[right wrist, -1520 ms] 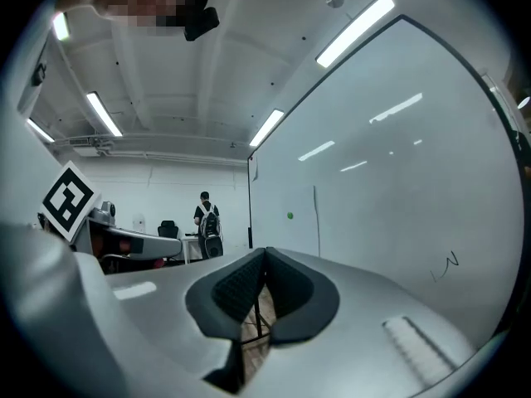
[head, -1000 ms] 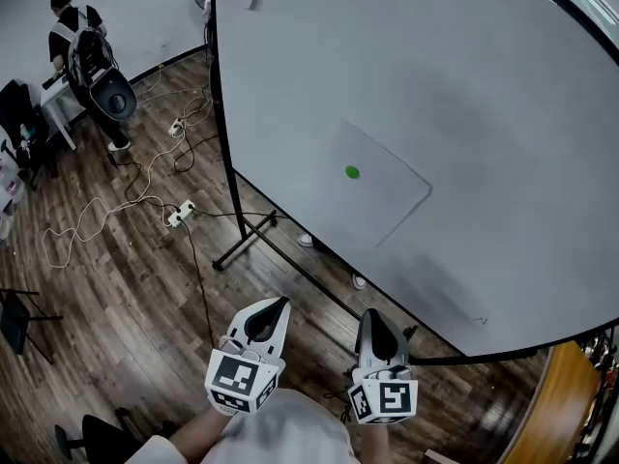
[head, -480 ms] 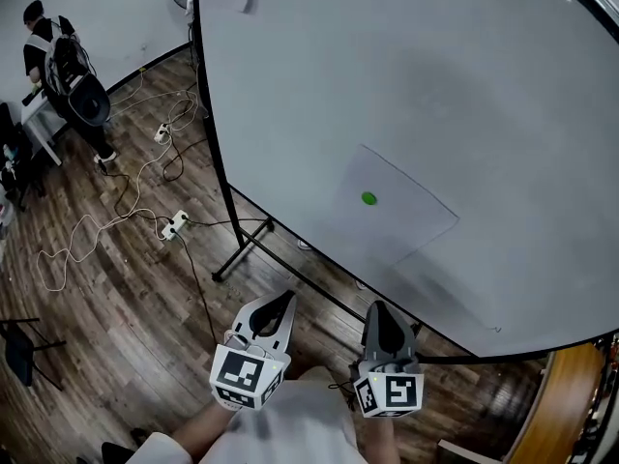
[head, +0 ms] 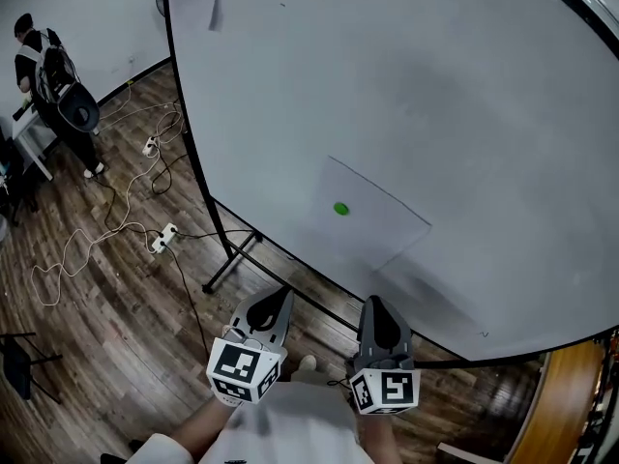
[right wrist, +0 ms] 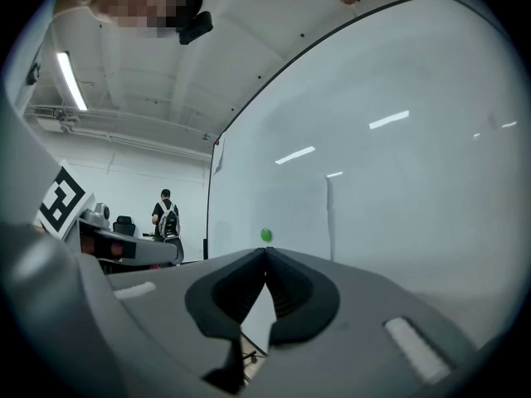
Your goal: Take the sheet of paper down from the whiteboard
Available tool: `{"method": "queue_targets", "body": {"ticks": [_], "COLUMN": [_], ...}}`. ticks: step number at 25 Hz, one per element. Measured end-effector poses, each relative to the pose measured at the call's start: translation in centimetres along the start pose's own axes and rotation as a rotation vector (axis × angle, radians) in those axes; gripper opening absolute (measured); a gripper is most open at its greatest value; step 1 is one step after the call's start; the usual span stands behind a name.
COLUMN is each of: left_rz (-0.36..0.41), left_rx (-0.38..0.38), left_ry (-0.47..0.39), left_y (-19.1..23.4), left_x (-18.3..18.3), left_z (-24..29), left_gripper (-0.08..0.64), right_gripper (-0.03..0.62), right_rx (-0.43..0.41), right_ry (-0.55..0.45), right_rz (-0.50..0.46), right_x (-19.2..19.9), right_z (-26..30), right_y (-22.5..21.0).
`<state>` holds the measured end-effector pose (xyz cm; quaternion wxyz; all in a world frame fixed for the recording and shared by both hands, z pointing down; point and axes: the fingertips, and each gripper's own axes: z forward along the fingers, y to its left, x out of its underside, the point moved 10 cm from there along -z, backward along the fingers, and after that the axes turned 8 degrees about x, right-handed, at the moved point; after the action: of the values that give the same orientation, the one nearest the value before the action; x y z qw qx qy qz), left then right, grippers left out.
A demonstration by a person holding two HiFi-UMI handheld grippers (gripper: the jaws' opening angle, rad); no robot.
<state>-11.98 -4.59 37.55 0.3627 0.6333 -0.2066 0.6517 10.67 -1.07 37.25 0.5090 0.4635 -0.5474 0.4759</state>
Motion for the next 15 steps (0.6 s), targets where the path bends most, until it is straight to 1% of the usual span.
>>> {"method": "queue_targets", "body": {"ticks": [4,9,11,12,15], "left_rz": [-0.007,0.004,0.004,0.005,0.007], "left_rx": [0.003,0.016,0.020,0.023,0.026], "left_ry": [-0.011,0.005,0.011,0.011,0.014], "left_y": [-0.5,-0.9,-1.0,-0.9,-0.6], "left_x": [-0.9,-1.0,-1.1,-1.2,-1.3], "left_z": [2.2,3.1,3.4,3.6,4.4], "left_gripper": [0.008,0.007,0.008,0.007,0.007], "right_gripper": [0.012,0.012,0.026,0.043,0.066], "right_rx": [0.011,0.015,0.010,0.009,0.014], "right_ry": [-0.023,-0.048,-0.050,-0.046,-0.020], "right_rz": [-0.012,-0.029,-0.017,-0.011,-0.012], "right_x": [-1.0,-1.9,-2.2,-2.2,-1.6], "right_z": [1.0,1.6,1.9,2.2,3.0], "right_y": [-2.0,-2.8,-3.1,-3.1,-3.3]}}
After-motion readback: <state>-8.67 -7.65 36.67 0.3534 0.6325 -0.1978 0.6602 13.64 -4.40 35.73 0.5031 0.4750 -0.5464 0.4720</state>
